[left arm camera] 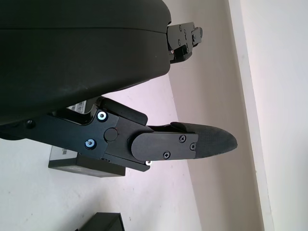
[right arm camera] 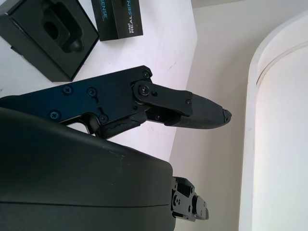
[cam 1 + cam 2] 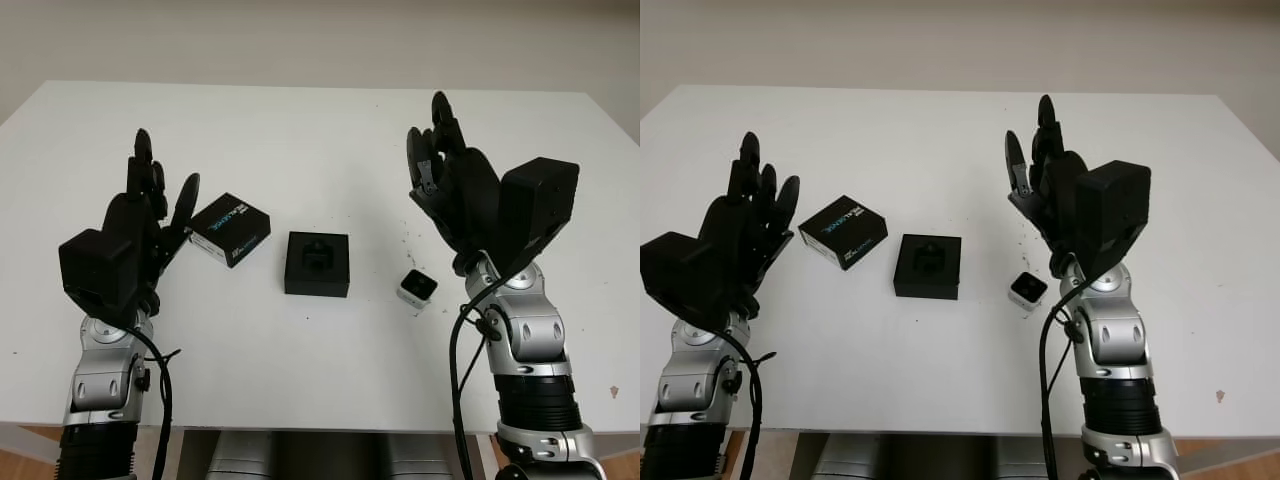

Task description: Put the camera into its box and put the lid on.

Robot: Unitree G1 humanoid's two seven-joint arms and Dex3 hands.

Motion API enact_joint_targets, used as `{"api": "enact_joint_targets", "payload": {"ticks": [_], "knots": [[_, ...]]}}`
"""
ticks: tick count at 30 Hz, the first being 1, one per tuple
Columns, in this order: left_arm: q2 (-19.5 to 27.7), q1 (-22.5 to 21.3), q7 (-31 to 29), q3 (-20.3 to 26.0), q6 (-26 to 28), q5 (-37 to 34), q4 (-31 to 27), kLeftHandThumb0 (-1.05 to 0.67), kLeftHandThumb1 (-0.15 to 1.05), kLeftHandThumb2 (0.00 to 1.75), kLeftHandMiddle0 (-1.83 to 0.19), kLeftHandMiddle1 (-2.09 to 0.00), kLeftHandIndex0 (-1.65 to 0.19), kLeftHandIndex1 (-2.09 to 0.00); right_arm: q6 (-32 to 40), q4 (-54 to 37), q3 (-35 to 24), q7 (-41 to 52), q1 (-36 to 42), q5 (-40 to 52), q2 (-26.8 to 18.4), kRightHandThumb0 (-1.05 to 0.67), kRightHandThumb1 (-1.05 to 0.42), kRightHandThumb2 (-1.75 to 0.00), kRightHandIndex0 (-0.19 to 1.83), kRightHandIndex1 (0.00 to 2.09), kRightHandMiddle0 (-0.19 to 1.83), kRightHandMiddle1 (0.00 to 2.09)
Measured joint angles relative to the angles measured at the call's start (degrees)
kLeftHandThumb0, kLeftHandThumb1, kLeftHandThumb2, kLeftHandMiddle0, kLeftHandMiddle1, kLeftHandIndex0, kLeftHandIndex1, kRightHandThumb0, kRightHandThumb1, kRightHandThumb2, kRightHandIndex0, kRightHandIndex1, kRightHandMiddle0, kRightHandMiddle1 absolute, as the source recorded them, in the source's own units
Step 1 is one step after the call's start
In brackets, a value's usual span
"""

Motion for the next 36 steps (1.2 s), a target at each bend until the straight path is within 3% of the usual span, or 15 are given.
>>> {"api": "enact_joint_targets", "payload": {"ticks": [9,15,18,20,25,31,36], "knots": [[0.00,0.65,-0.06,0.00,0.28,0.00,-0.44,-0.75,1.05,0.39,0.11,-0.06,0.15,-0.06,1.66,-0.38,0.34,0.91,0.31,0.02,-0.17,-0.65,-1.05,-0.62,-0.19,0.00,-0.19,0.01],[-0.11,0.55,-0.54,-0.07,0.14,-0.66,0.42,-0.75,1.05,0.38,0.13,-0.05,0.17,-0.05,0.16,0.19,-1.80,2.53,0.26,1.59,-1.99,-0.60,-1.05,-0.37,-0.12,0.05,-0.10,0.06],[-0.13,0.53,-0.62,-0.08,-0.11,-0.62,0.54,-0.75,1.05,0.38,0.13,-0.05,0.17,-0.05,-2.07,1.34,-1.92,3.57,0.12,-0.55,-5.40,-0.54,-1.02,-0.11,0.06,0.13,0.08,0.16],[-0.13,0.53,-0.58,-0.09,-0.15,-0.53,0.61,-0.75,1.05,0.38,0.13,-0.05,0.17,-0.05,-3.80,2.54,-2.30,5.39,-0.42,-0.50,-7.65,-0.48,-0.98,-0.07,0.12,0.15,0.12,0.19],[-0.18,0.52,-0.57,-0.43,-0.67,-0.50,0.69,-0.75,1.05,0.39,0.13,-0.05,0.17,-0.05,-5.38,5.39,-1.95,12.97,-2.66,-2.21,-16.29,-0.35,-0.91,-0.05,0.24,0.16,0.00,0.68],[-0.50,0.54,-0.43,-0.64,-0.76,-0.53,0.68,-0.74,1.05,0.39,0.13,-0.05,0.17,-0.05,-8.53,7.17,-0.40,20.86,-3.24,-4.33,-23.49,-0.18,-0.89,-0.05,0.27,0.16,-0.03,0.73],[-1.05,0.61,-0.40,-0.79,-0.75,-0.58,0.68,-0.75,1.05,0.39,0.13,-0.05,0.17,-0.05,-14.80,10.86,2.09,27.68,-3.53,-6.18,-28.02,-0.17,-0.86,-0.05,0.31,0.19,-0.06,0.87]]}}
